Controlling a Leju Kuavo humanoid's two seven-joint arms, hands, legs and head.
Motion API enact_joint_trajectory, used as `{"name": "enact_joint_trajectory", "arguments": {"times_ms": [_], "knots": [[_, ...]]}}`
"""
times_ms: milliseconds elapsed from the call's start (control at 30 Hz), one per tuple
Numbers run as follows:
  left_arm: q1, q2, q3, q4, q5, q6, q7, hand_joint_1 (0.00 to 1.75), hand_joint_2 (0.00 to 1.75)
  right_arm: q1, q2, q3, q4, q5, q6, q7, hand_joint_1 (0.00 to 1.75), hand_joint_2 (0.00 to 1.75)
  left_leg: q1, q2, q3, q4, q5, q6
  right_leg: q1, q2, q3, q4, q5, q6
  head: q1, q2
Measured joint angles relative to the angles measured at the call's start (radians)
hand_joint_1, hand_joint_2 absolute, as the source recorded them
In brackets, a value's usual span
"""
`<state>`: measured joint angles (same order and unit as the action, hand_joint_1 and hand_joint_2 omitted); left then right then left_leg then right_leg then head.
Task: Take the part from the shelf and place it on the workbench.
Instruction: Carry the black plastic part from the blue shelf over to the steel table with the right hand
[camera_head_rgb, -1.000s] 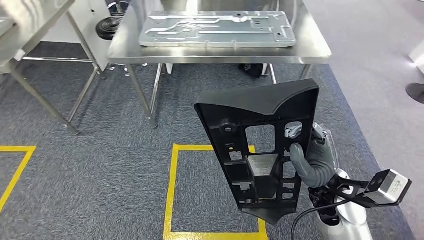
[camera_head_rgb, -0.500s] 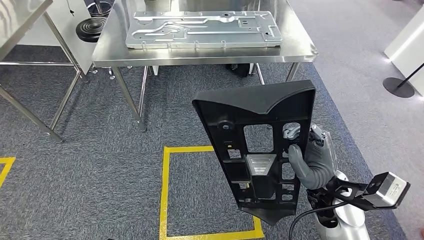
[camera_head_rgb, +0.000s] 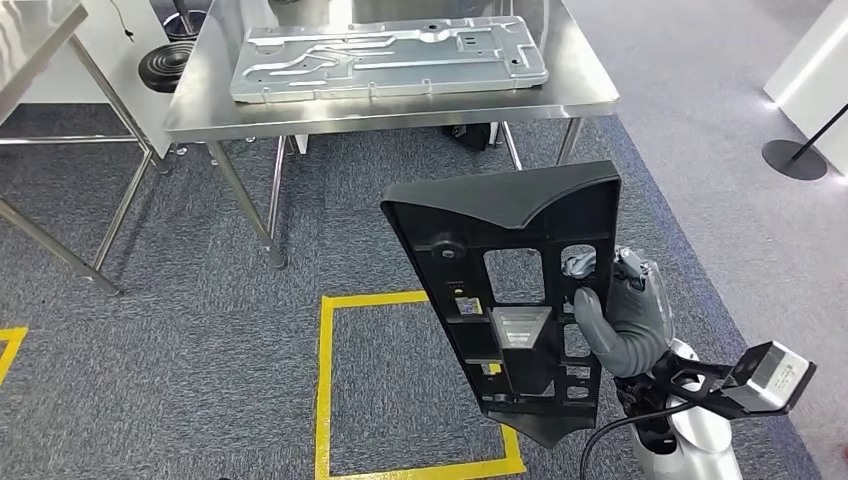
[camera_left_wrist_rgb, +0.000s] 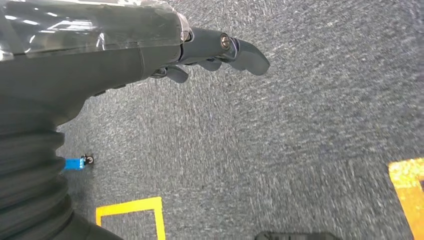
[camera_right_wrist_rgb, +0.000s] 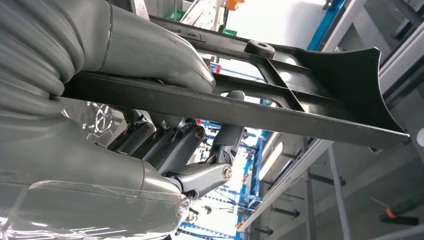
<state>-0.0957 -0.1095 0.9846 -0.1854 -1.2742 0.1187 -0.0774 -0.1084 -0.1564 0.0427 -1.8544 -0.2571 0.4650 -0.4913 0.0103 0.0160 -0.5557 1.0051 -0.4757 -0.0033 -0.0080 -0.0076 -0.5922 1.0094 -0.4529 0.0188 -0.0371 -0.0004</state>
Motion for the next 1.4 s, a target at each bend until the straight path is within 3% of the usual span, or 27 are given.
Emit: {"name": "enact_joint_trajectory", "arguments": {"times_ms": [33, 167, 200, 267, 333, 400, 500, 533, 633, 667, 700, 733, 800, 867, 933, 1033, 1100, 1167, 1200, 1233, 1333, 1400], "knots": [[0.000, 0.000, 0.000, 0.000, 0.000, 0.000, 0.000, 0.00, 1.75, 0.000, 0.000, 0.000, 0.000, 0.000, 0.000, 0.000, 1.75, 1.75, 0.000, 0.000, 0.000, 0.001, -0.002, -0.003, -0.002, 0.001, 0.002, -0.003, 0.002, -0.004, 0.000, 0.000], [-0.001, -0.002, 0.000, 0.000, -0.002, -0.002, 0.000, 0.00, 1.75, -0.007, 0.000, 0.000, 0.000, 0.000, 0.002, 0.002, 1.75, 1.75, 0.003, -0.008, -0.143, 0.300, -0.131, -0.018, 0.001, 0.008, 0.018, -0.012, -0.005, -0.034, 0.000, 0.000], [-0.001, -0.002, 0.000, 0.000, -0.002, -0.002, 0.000, 0.00, 1.75, -0.008, 0.000, 0.000, 0.000, 0.001, 0.002, 0.003, 1.75, 1.75, 0.003, -0.008, -0.149, 0.302, -0.116, -0.017, 0.002, 0.011, 0.021, -0.011, -0.007, -0.034, 0.000, 0.000], [-0.001, -0.002, 0.000, 0.000, -0.001, -0.001, 0.000, 0.00, 1.75, -0.012, 0.000, 0.001, 0.000, 0.001, 0.001, 0.006, 1.75, 1.75, 0.003, -0.009, -0.108, 0.197, -0.040, -0.012, 0.003, 0.017, 0.030, -0.010, -0.014, -0.030, 0.000, 0.000], [-0.002, -0.002, 0.000, 0.000, 0.000, -0.001, 0.000, 0.00, 1.75, -0.019, 0.000, 0.002, 0.000, 0.001, 0.001, 0.007, 1.75, 1.75, 0.000, -0.012, -0.052, 0.070, 0.012, -0.002, 0.007, 0.022, 0.035, -0.004, -0.022, -0.023, 0.000, 0.000], [-0.003, -0.002, 0.000, 0.000, 0.002, -0.001, -0.001, 0.00, 1.75, -0.026, 0.000, 0.003, 0.000, 0.001, 0.000, 0.008, 1.75, 1.75, -0.003, -0.015, -0.033, 0.024, 0.014, 0.008, 0.010, 0.025, 0.034, -0.001, -0.027, -0.012, 0.000, 0.000], [-0.002, -0.004, 0.000, 0.000, 0.002, 0.000, -0.001, 0.00, 1.75, -0.031, 0.000, 0.003, 0.000, 0.001, -0.001, 0.009, 1.75, 1.75, 0.000, -0.014, -0.024, 0.011, 0.014, 0.025, 0.007, 0.022, 0.033, 0.007, -0.036, 0.004, 0.000, 0.000], [-0.003, -0.005, 0.000, 0.000, 0.002, 0.000, -0.001, 0.00, 1.75, -0.034, 0.000, 0.003, 0.000, 0.001, -0.001, 0.009, 1.75, 1.75, 0.003, -0.013, -0.019, 0.006, 0.014, 0.031, 0.005, 0.020, 0.021, 0.035, -0.052, 0.009, 0.000, 0.000], [-0.004, -0.007, 0.001, 0.000, 0.003, 0.000, -0.001, 0.00, 1.75, -0.041, 0.000, 0.003, 0.001, 0.000, -0.002, 0.012, 1.75, 1.75, 0.003, -0.012, -0.009, 0.002, 0.009, 0.039, -0.003, 0.017, -0.083, 0.226, -0.129, 0.021, 0.000, 0.000], [-0.003, -0.008, 0.001, 0.000, 0.003, 0.000, -0.001, 0.00, 1.75, -0.042, 0.000, 0.003, 0.002, 0.000, -0.002, 0.015, 1.75, 1.75, 0.003, -0.012, -0.006, 0.002, 0.005, 0.040, -0.005, 0.016, -0.116, 0.274, -0.137, 0.024, 0.000, 0.000], [-0.003, -0.009, 0.001, 0.000, 0.004, 0.000, -0.001, 0.00, 1.75, -0.043, 0.000, 0.003, 0.003, 0.000, -0.002, 0.018, 1.75, 1.75, 0.003, -0.012, -0.001, 0.003, 0.001, 0.039, -0.008, 0.015, -0.130, 0.285, -0.123, 0.026, 0.000, 0.000], [-0.002, -0.009, 0.001, 0.000, 0.004, 0.000, -0.002, 0.00, 1.75, -0.045, 0.000, 0.003, 0.003, -0.001, -0.002, 0.020, 1.75, 1.75, 0.003, -0.013, 0.006, 0.003, -0.005, 0.037, -0.009, 0.013, -0.124, 0.255, -0.090, 0.027, 0.000, 0.000], [-0.002, -0.010, 0.001, 0.000, 0.005, 0.000, -0.003, 0.00, 1.75, -0.052, 0.000, 0.003, 0.004, -0.003, -0.002, 0.022, 1.75, 1.75, 0.003, -0.013, 0.023, 0.002, -0.018, 0.031, -0.012, 0.008, -0.070, 0.121, -0.006, 0.025, 0.000, 0.000], [-0.004, -0.011, 0.001, 0.000, 0.006, 0.001, -0.003, 0.00, 1.75, -0.060, 0.000, 0.003, 0.005, -0.005, -0.002, 0.024, 1.75, 1.75, 0.000, -0.013, 0.032, 0.003, -0.028, 0.020, -0.007, 0.005, -0.028, 0.022, 0.027, 0.017, 0.000, 0.000], [-0.005, -0.011, 0.001, 0.000, 0.007, 0.003, -0.003, 0.00, 1.75, -0.064, 0.000, 0.004, 0.006, -0.008, -0.003, 0.025, 1.75, 1.75, -0.001, -0.011, 0.034, 0.000, -0.034, 0.010, 0.000, 0.008, -0.023, 0.007, 0.019, 0.007, 0.000, 0.000], [-0.006, -0.012, 0.001, 0.000, 0.011, 0.005, -0.004, 0.00, 1.75, -0.068, -0.001, 0.004, 0.006, -0.010, -0.006, 0.029, 1.75, 1.75, 0.001, -0.009, 0.031, 0.026, -0.057, -0.004, -0.005, 0.010, -0.010, -0.002, 0.011, -0.013, 0.000, 0.000], [-0.006, -0.012, 0.001, 0.000, 0.014, 0.006, -0.005, 0.00, 1.75, -0.073, -0.001, 0.005, 0.005, -0.011, -0.008, 0.030, 1.75, 1.75, 0.002, -0.010, -0.023, 0.138, -0.107, -0.010, -0.005, 0.009, 0.003, -0.007, 0.004, -0.025, 0.000, 0.000], [-0.004, -0.013, 0.001, 0.000, 0.015, 0.006, -0.005, 0.00, 1.75, -0.075, -0.001, 0.008, 0.006, -0.011, -0.011, 0.032, 1.75, 1.75, 0.002, -0.010, -0.105, 0.278, -0.150, -0.013, -0.002, 0.010, 0.013, -0.006, -0.005, -0.031, 0.000, 0.000], [-0.002, -0.013, 0.001, 0.000, 0.016, 0.006, -0.005, 0.00, 1.75, -0.075, -0.001, 0.010, 0.007, -0.010, -0.012, 0.033, 1.75, 1.75, 0.002, -0.010, -0.132, 0.309, -0.145, -0.013, -0.001, 0.012, 0.019, -0.006, -0.010, -0.031, 0.000, 0.000], [0.000, -0.013, 0.002, 0.000, 0.016, 0.006, -0.006, 0.00, 1.75, -0.075, -0.001, 0.011, 0.007, -0.010, -0.012, 0.035, 1.75, 1.75, 0.002, -0.010, -0.138, 0.298, -0.117, -0.012, 0.000, 0.014, 0.028, -0.006, -0.016, -0.030, 0.000, 0.000], [0.002, -0.013, 0.002, 0.000, 0.017, 0.006, -0.008, 0.00, 1.75, -0.077, -0.001, 0.013, 0.009, -0.010, -0.014, 0.037, 1.75, 1.75, 0.001, -0.012, -0.076, 0.104, 0.013, -0.001, 0.003, 0.018, 0.053, -0.004, -0.035, -0.023, 0.000, 0.000], [0.002, -0.013, 0.003, 0.000, 0.017, 0.006, -0.009, 0.00, 1.75, -0.080, -0.001, 0.013, 0.010, -0.009, -0.014, 0.038, 1.75, 1.75, -0.002, -0.015, -0.052, 0.033, 0.035, 0.007, 0.006, 0.020, 0.054, -0.003, -0.043, -0.014, 0.000, 0.000]]}}
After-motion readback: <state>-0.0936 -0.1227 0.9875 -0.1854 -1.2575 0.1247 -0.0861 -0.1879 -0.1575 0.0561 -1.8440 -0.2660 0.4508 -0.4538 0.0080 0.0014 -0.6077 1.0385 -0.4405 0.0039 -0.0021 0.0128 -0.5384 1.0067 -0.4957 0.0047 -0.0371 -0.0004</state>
